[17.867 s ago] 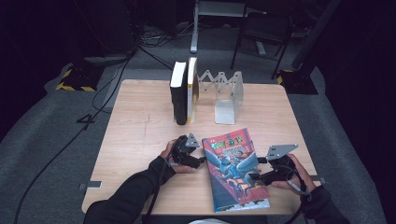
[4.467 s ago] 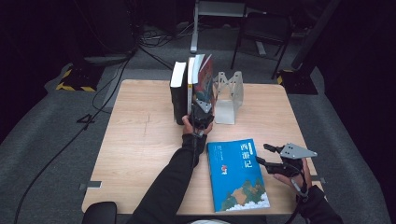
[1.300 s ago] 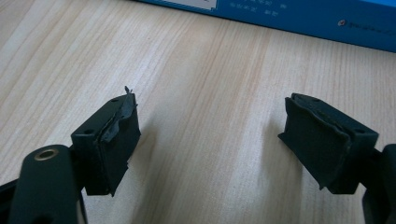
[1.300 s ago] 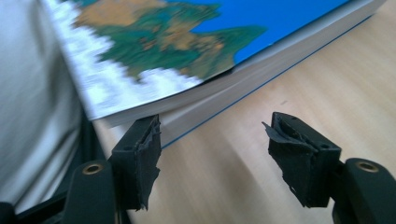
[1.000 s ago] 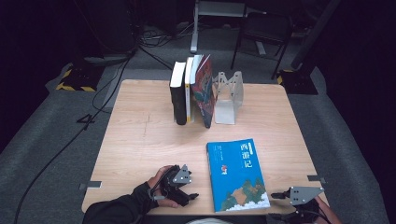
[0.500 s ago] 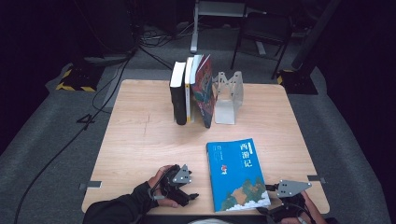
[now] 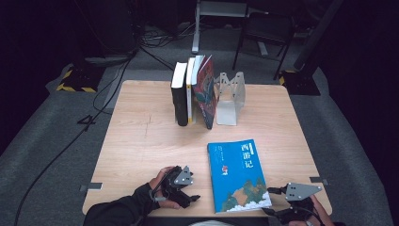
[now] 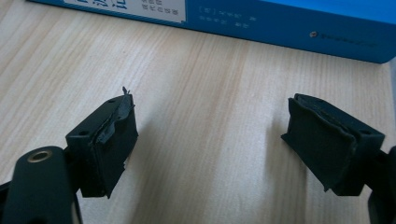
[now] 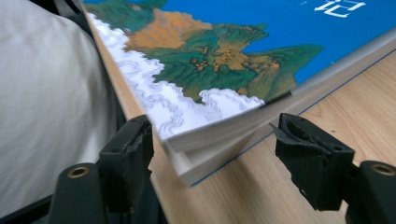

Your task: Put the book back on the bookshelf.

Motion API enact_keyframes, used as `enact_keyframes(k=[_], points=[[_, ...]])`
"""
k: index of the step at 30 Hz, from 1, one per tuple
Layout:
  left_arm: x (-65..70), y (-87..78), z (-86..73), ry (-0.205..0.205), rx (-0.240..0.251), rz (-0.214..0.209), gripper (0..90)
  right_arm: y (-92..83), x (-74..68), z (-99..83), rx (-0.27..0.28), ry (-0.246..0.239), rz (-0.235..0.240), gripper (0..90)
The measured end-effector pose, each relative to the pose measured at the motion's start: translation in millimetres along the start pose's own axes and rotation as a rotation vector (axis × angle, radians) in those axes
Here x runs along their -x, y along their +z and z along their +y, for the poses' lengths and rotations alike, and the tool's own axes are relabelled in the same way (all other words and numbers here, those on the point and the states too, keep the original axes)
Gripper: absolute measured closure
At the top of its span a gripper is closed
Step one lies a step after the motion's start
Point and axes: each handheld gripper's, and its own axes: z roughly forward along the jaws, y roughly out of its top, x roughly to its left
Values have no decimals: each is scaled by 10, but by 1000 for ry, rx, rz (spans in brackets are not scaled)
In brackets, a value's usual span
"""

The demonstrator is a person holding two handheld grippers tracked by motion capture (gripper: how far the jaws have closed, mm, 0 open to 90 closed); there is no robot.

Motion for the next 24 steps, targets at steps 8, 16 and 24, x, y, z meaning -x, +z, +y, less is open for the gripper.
enact_keyframes(k=[8, 16, 24], points=[[-155, 51, 40, -38, 14, 29, 166, -309, 206, 112, 109, 101, -40, 307], [-235, 91, 88, -36, 13, 31, 163, -20, 459, 282, 47, 133, -84, 304], [-334, 198, 207, -51, 10, 43, 157, 322, 680, 364, -25, 190, -40, 220]])
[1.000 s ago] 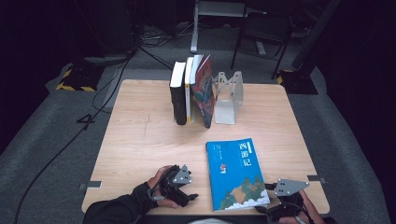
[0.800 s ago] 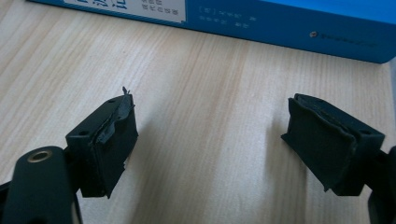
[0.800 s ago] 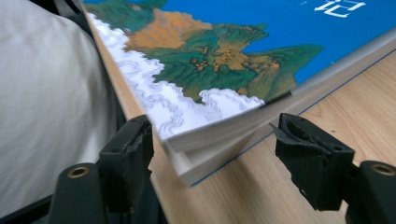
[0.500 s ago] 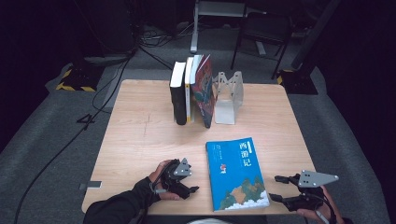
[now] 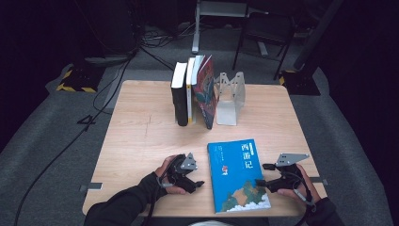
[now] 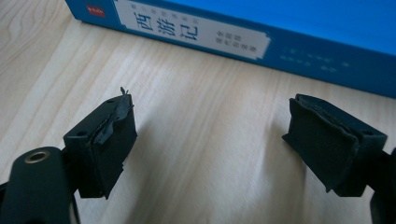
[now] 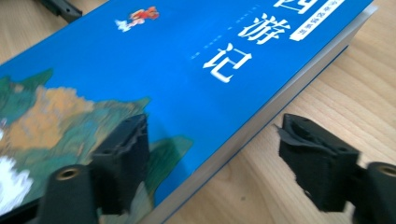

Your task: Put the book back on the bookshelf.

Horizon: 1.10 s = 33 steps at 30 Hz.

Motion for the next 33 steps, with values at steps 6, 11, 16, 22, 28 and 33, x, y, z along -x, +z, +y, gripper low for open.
enact_keyframes(k=[6, 11, 16, 22, 28, 33], points=[[-155, 135, 142, -38, 9, 34, 158, 211, 144, 118, -64, 44, 122, 109], [-280, 202, 217, -56, 4, 47, 154, 240, 138, 213, -108, -3, 108, 103], [-368, 223, 238, -73, 12, 63, 157, 205, 33, 246, -84, -85, 41, 151], [-410, 230, 248, -69, 10, 62, 157, 165, 5, 285, -8, -131, -3, 325], [-429, 232, 252, -54, 9, 49, 157, 313, 139, 421, -8, -90, 75, 324], [-434, 233, 253, -50, 8, 45, 157, 447, 195, 533, -9, -72, 107, 405]])
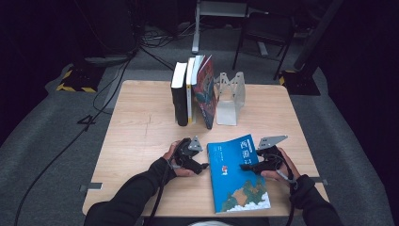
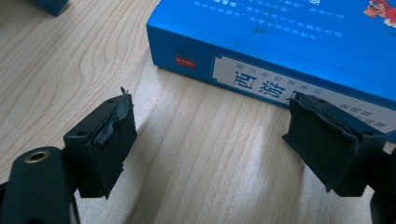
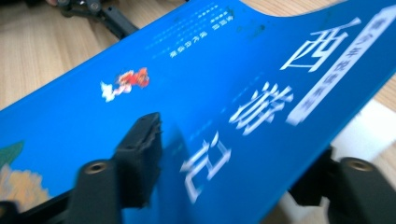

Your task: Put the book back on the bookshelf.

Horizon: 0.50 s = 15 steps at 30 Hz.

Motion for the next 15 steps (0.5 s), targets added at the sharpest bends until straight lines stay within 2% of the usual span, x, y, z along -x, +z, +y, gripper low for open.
enact_keyframes(k=[1, 3, 5, 11, 15], points=[[1, 0, 0, 0, 0, 0, 157, 7, 15, 16, 9, 6, 10, 450], [0, 0, 0, 0, 0, 0, 157, -34, 30, 4, 44, 11, 14, 602], [0, 0, 0, 0, 0, 0, 157, -65, 26, 5, 69, 3, 21, 672], [-3, -9, -7, -9, -5, 6, 157, -83, -30, 4, 95, -36, -1, 703], [-5, -49, -43, -15, -6, 12, 161, -83, -46, -9, 94, -11, -23, 667]])
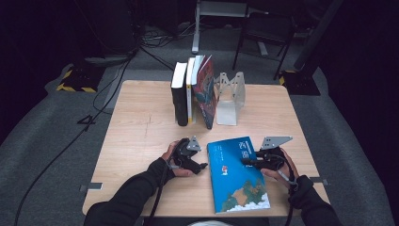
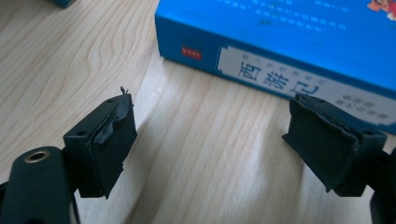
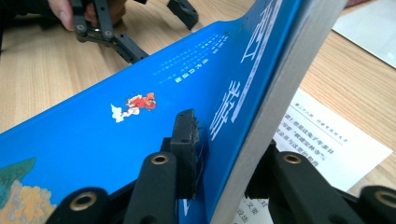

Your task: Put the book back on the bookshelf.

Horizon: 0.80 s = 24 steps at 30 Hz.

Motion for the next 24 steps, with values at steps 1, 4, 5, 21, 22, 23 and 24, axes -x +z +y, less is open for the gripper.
enact_keyframes(k=[1, 4, 5, 21, 22, 23, 24], points=[[18, -21, -13, -8, -6, -1, 161, 0, 0, 0, 0, 0, 0, 667], [161, -94, -88, 12, -11, -19, 168, -23, 4, -53, -1, 8, -9, 622], [214, -116, -121, 20, -5, -28, 168, -62, -9, -90, -22, 6, -30, 577], [1016, -317, -320, 154, -49, -139, 148, -315, -155, -426, -88, 53, -10, 298], [1049, -317, -321, 165, -47, -144, 148, -344, -167, -448, -93, 46, -6, 297], [1078, -317, -326, 164, -46, -146, 148, -378, -188, -469, -95, 38, 0, 303], [1093, -311, -326, 159, -41, -147, 148, -411, -212, -492, -97, 32, 6, 303]])
